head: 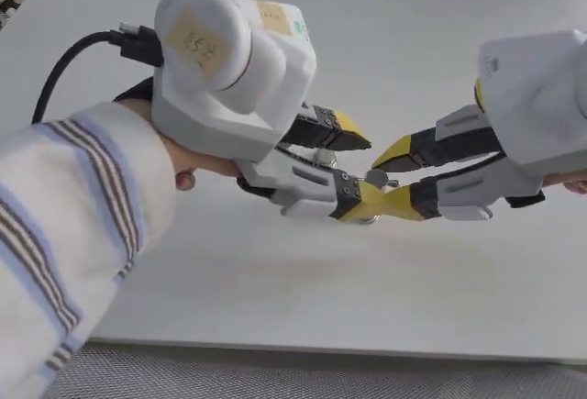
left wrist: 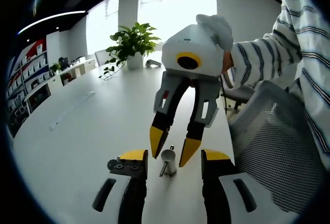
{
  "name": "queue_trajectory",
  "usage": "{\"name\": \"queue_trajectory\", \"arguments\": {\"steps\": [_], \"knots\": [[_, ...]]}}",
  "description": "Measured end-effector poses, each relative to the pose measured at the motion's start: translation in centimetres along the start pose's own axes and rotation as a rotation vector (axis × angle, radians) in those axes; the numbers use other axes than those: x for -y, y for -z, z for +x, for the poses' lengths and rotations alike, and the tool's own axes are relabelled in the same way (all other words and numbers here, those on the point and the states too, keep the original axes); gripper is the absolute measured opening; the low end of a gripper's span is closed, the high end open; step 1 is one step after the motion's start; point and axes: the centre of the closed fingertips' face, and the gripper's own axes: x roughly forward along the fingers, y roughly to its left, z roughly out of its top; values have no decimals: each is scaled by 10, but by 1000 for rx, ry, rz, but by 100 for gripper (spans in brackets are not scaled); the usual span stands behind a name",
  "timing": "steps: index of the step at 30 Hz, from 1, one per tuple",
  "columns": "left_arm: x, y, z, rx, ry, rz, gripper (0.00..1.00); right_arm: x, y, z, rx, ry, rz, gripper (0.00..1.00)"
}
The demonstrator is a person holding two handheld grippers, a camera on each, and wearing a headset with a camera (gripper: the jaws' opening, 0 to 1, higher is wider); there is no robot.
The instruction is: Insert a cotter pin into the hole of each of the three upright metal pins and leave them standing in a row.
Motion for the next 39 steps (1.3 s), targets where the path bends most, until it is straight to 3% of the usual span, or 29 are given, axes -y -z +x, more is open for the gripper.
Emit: {"name": "queue_trajectory", "arguments": {"steps": [3,8,12,17,21,28,33,39], "knots": [[5,6,-4,-2,13,-20,50,0,-2,2,28,1,34,19],[8,13,-9,30,-23,-53,65,-1,-2,7,71,-1,106,20],[12,23,-12,19,-32,-72,76,-4,-7,11,153,5,176,22],[19,31,-16,22,-27,-123,84,-6,-3,17,189,17,225,34],[27,30,-18,47,-9,-151,91,-6,-4,23,261,34,265,44],[29,32,-23,54,-13,-171,91,-9,4,33,301,30,295,47],[27,33,-27,58,-27,-184,91,-6,0,36,361,28,291,42],[26,36,-30,60,-46,-202,91,-5,-1,37,406,20,310,29]]}}
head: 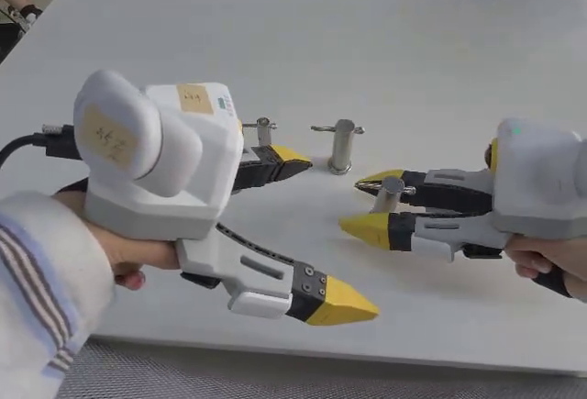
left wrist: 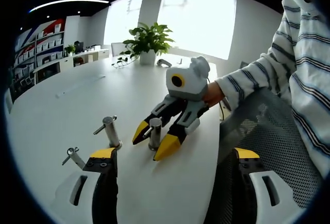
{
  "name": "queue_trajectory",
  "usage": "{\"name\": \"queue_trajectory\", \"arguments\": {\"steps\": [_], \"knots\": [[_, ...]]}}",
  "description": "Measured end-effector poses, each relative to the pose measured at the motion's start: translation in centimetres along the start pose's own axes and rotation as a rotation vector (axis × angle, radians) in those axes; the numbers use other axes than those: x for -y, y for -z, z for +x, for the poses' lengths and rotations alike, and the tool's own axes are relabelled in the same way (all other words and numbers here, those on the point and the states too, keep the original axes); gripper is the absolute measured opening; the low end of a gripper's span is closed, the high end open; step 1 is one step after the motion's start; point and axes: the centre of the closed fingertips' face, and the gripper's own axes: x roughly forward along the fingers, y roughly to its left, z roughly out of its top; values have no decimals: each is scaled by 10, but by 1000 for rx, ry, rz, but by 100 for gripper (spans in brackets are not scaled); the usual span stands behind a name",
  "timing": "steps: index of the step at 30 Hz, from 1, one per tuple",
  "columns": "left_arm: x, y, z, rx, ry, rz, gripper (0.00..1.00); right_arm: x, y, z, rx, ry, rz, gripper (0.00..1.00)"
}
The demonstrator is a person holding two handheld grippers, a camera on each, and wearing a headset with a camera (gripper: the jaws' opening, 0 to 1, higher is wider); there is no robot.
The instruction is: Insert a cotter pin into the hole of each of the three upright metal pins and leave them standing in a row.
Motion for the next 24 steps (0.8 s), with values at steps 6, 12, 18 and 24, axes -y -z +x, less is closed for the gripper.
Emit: {"name": "queue_trajectory", "arguments": {"steps": [6,12,18,24], "knots": [[-2,3,-1,-8,-14,-2,89,3,-6,-3,49,0,33,16],[-8,4,-1,-6,-40,-12,83,1,-8,-4,46,-11,8,15],[-12,4,-1,-11,-51,-8,81,1,-8,-5,37,-29,-34,13],[-13,7,-2,-20,-58,-10,80,6,-14,-5,40,-3,-47,10]]}}
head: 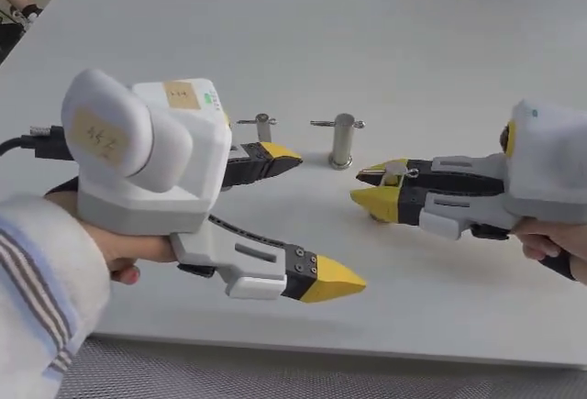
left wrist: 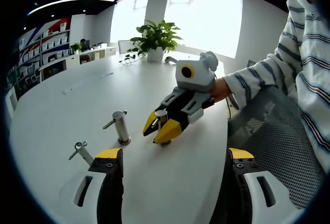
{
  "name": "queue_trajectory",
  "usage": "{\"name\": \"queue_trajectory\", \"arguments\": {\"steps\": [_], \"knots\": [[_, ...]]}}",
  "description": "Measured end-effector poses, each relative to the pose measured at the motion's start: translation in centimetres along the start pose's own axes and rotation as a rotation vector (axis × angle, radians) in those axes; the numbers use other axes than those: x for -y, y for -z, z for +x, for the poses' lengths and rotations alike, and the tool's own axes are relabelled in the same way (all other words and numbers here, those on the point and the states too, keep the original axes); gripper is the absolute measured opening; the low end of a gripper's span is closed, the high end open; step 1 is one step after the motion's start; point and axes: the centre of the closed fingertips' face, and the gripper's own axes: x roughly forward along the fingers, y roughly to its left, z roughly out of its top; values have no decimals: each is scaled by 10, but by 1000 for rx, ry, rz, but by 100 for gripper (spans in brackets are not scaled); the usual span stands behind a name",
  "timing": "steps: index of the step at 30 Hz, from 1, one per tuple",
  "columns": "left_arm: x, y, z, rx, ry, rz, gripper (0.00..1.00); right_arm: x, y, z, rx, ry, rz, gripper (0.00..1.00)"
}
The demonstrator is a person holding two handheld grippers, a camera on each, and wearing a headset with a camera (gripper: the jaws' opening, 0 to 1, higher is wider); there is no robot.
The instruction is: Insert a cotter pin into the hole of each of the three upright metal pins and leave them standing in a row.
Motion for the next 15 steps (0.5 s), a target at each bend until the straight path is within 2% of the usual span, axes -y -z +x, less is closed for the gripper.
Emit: {"name": "queue_trajectory", "arguments": {"steps": [5,10,15], "knots": [[-1,-1,0,2,-4,-4,80,2,-1,1,-1,12,-15,9],[-1,-1,-1,-2,-10,-3,79,11,-1,-3,-15,50,-34,9],[-3,1,-3,-10,-17,-6,78,29,-2,-15,-15,130,-43,9]]}}
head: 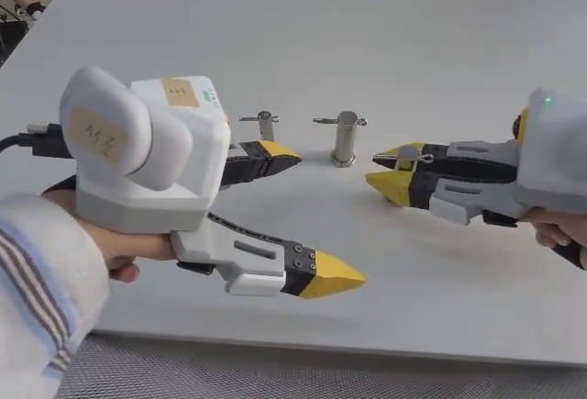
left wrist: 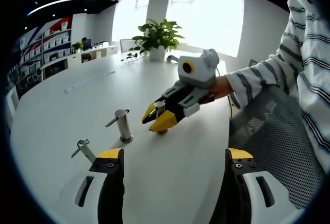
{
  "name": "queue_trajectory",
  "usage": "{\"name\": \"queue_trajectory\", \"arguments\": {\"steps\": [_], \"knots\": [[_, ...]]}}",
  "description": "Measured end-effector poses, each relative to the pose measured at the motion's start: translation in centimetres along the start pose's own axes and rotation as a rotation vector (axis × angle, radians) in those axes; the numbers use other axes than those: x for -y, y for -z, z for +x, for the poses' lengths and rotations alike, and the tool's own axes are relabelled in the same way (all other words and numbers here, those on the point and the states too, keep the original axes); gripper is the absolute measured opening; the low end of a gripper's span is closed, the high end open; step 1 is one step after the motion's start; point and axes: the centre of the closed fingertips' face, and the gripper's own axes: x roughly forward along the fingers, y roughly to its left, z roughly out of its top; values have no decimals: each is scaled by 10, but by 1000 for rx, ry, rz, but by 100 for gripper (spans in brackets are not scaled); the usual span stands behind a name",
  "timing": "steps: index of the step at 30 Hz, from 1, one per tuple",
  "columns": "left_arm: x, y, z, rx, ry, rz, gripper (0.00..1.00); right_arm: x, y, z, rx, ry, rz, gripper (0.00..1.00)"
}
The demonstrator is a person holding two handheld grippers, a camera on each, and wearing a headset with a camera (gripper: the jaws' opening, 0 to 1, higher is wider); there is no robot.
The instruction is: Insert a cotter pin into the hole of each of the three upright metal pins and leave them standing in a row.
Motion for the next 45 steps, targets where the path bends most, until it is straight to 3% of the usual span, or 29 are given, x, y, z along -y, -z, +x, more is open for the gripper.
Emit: {"name": "queue_trajectory", "arguments": {"steps": [7,14,22,29,36,40,45], "knots": [[-1,1,-1,-5,-3,-8,78,30,-1,-15,17,101,14,9],[-1,4,0,-15,-5,-11,77,47,-2,-19,16,147,8,9],[-2,6,-2,-16,-12,-31,76,51,1,-18,5,141,6,9],[-1,11,0,-30,-8,-46,74,48,0,-16,26,135,-4,10],[0,8,0,-26,-6,-45,73,43,3,-17,-15,119,-92,10],[3,11,-2,-34,-1,-43,73,43,4,-18,-25,108,-99,10],[5,14,-6,-37,-7,-49,73,45,14,-18,-76,112,-80,11]]}}
